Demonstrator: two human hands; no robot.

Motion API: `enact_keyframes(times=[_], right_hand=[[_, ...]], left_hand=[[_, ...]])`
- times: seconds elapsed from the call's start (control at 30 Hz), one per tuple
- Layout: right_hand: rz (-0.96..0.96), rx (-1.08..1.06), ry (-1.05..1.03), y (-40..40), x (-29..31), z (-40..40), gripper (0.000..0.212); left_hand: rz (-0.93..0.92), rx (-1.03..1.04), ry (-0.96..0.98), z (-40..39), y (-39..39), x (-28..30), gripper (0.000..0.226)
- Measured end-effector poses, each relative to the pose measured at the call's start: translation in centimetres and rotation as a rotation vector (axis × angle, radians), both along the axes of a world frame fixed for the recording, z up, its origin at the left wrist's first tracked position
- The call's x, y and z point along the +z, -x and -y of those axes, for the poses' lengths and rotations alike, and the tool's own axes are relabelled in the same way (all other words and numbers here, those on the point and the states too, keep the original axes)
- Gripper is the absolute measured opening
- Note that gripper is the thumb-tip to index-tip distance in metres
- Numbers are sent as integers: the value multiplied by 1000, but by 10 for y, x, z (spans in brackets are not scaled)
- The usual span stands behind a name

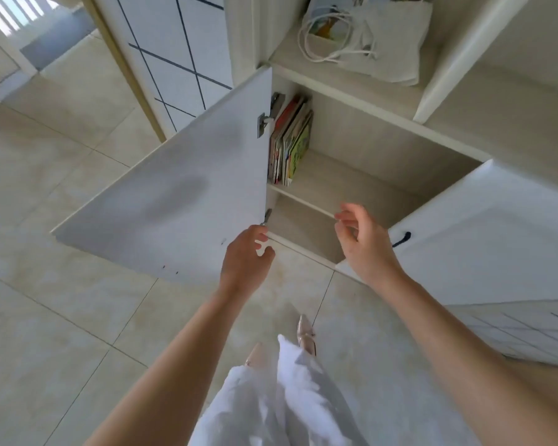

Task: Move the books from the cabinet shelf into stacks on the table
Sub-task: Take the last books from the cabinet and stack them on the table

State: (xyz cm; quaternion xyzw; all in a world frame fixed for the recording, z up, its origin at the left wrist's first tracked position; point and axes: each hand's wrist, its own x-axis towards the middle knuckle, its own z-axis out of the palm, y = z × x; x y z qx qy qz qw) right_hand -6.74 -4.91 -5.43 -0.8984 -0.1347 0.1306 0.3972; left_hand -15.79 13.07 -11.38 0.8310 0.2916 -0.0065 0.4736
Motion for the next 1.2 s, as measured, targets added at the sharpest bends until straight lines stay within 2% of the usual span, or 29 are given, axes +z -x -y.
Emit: enact_keyframes(times=[0.17, 0.47, 0.6, 0.77, 0.87, 0.97, 1.2], right_hand=[[-56, 108, 73, -82, -24, -18, 34], [-87, 265, 131, -198, -92, -71, 34], [-101, 232, 175, -239, -122, -100, 55], [-385, -25, 89, -282, -145, -136, 66], [-514, -149, 19, -298, -150, -155, 74], [-598, -159, -31, -306, -157, -166, 71], [-672, -127, -38, -310, -162, -176, 58]], left_hand=[[-9, -10, -5, -1, -59, -30, 37], [-3, 150, 56, 4, -161, -105, 43], [36, 167, 62, -6, -198, -135, 47], [52, 187, 66, -14, -237, -170, 64], [126, 203, 57, -10, -253, -180, 74], [168, 250, 57, -8, -263, -186, 82], [224, 328, 27, -12, -274, -195, 81]])
